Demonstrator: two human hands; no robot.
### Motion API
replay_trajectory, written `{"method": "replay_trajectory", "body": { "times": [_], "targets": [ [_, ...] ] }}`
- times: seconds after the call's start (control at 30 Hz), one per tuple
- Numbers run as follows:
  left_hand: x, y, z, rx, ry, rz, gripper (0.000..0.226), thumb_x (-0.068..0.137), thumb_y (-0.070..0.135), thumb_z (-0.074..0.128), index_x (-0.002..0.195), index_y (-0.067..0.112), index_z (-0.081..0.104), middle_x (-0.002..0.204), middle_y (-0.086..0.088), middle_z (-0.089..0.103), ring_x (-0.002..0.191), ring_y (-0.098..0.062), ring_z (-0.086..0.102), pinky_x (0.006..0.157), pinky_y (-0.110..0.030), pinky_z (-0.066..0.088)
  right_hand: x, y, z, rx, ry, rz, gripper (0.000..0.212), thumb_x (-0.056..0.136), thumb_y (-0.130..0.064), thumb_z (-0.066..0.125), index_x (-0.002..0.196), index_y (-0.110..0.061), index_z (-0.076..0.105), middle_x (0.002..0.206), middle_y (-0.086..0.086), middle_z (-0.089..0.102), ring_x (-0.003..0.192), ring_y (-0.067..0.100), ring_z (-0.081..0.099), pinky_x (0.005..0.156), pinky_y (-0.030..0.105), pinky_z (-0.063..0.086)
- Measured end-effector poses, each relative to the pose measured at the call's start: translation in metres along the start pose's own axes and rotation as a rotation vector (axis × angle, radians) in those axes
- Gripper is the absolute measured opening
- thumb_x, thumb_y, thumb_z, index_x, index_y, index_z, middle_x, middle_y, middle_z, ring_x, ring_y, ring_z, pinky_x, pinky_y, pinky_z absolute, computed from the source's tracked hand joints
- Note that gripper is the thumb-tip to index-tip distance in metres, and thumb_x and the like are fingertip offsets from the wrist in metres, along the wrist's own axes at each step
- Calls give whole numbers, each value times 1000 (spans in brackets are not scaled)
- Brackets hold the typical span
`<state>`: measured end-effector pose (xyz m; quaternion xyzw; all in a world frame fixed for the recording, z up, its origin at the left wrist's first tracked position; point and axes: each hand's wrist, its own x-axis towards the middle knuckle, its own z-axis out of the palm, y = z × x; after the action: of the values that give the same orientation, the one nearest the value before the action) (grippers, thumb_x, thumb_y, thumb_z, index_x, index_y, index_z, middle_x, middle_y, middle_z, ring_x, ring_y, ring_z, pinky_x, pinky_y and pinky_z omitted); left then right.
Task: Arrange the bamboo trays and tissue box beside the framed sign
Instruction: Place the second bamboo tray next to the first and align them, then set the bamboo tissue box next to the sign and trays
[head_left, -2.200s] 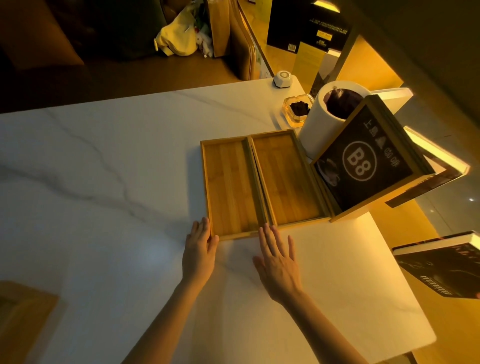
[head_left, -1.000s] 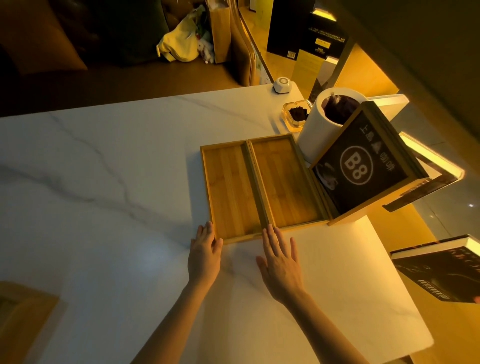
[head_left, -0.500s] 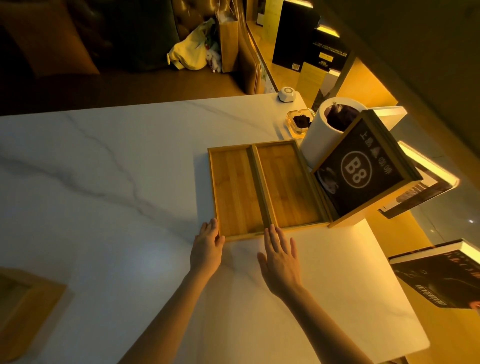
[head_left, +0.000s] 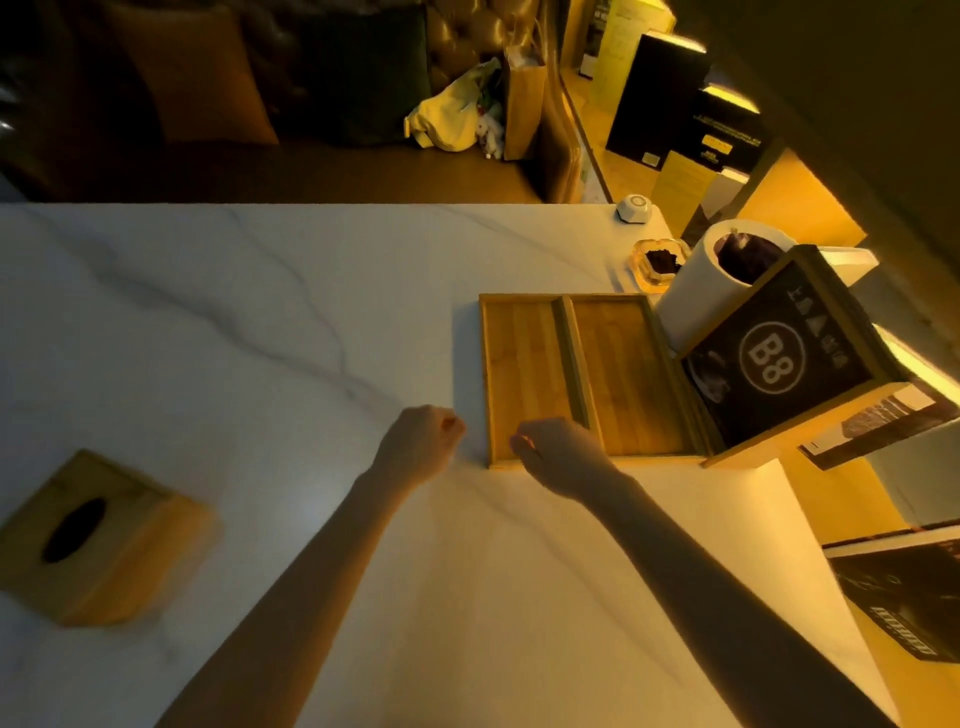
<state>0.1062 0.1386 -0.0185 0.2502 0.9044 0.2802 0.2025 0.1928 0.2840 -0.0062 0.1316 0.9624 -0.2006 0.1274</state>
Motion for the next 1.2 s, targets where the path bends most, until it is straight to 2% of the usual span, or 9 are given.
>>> {"method": "replay_trajectory", "body": {
  "times": [0.17,0.3,0.37,0.47,0.6,0.77,0.87,0.97,1.2],
  "targets": [
    [-34,-22,-70,76,180,-13,34,89,27,41,61,11,51,60,-8,54,59,-24,51,58,-31,37,27,-80,-19,7,100,-209,35,95,-28,38,95,-3,62,94,15,67,85,28,62,75,42,52],
    [-77,-66,-112,150,454,-40,37,91,27,39,58,12,44,53,-3,45,53,-23,44,53,-34,38,37,-145,-11,81,181,-372,35,94,-25,39,85,0,61,84,18,67,77,32,60,63,37,44],
    [-98,-97,-125,123,593,-96,31,92,24,39,75,7,57,70,-12,60,64,-29,55,62,-41,47,38,-176,2,120,178,-417,34,95,-23,38,83,0,60,82,19,65,76,33,59,62,32,37],
    [-126,-143,-136,43,735,-212,30,92,23,37,105,6,58,105,-19,63,97,-32,57,86,-44,47,40,-215,34,140,155,-428,34,96,-24,35,98,-3,61,98,17,66,92,32,59,76,37,44],
    [-159,-198,-139,75,745,-445,42,90,13,42,130,3,36,137,-22,43,128,-34,36,104,-46,35,41,-251,82,194,4,-363,42,98,-30,30,133,-11,42,140,9,48,130,23,40,107,35,32],
    [-186,-247,-128,-154,603,-708,62,91,24,41,140,1,9,151,-23,14,140,-34,12,115,-46,17,34,-277,127,401,-309,-284,60,96,-43,27,146,-13,11,156,6,18,142,20,17,115,34,14],
    [-192,-253,-127,-506,560,-751,54,92,30,39,138,7,22,146,-20,31,134,-33,30,109,-44,28,31,-284,143,569,-408,-155,66,93,-51,27,146,-16,7,155,8,22,140,26,24,115,40,19],
    [-192,-256,-130,-815,588,-745,38,91,27,42,127,13,43,122,-12,54,116,-32,50,100,-45,41,34,-288,150,630,-381,-90,63,93,-50,31,143,-15,17,147,11,36,132,28,37,111,44,30],
    [-189,-253,-131,-798,643,-739,29,90,21,44,115,8,51,103,-8,57,104,-32,57,95,-47,48,34,-293,153,613,-305,-61,49,96,-38,32,133,-6,30,128,14,51,111,27,51,91,37,42]
  ]
}}
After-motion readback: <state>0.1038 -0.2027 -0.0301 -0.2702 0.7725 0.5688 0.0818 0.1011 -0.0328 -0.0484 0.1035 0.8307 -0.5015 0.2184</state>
